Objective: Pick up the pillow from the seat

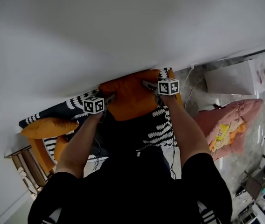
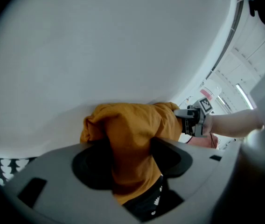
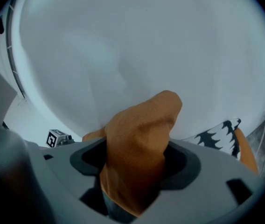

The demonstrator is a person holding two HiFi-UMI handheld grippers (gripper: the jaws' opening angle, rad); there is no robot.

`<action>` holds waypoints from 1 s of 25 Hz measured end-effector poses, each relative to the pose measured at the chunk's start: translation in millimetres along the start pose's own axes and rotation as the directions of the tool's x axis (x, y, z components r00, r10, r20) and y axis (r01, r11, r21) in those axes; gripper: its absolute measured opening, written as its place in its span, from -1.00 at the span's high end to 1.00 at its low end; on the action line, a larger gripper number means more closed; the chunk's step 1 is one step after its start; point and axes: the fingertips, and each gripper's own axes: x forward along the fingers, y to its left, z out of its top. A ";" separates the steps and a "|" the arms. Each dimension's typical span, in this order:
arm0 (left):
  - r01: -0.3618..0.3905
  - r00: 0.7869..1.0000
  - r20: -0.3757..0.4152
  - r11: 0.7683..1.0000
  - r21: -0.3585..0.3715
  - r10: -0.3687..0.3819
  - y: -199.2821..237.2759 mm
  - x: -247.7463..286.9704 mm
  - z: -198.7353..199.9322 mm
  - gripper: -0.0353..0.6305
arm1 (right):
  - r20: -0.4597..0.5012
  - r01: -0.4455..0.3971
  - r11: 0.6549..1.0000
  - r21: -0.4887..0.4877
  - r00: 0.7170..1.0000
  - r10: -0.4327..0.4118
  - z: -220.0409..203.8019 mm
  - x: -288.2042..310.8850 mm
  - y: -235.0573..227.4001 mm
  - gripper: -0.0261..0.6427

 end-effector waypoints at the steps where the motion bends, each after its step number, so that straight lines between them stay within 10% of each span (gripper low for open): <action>1: 0.005 1.000 -0.001 1.000 0.003 -0.005 -1.5 -0.9 0.1 0.11 | 0.001 0.001 1.000 -0.003 1.000 -0.001 -1.0 -1.1 1.5 -0.04; 25: 0.050 0.998 0.021 0.998 0.039 -0.051 -34.8 -35.3 -2.9 0.37 | 0.038 0.011 1.000 -0.010 0.999 -0.011 -19.6 -37.6 34.8 0.23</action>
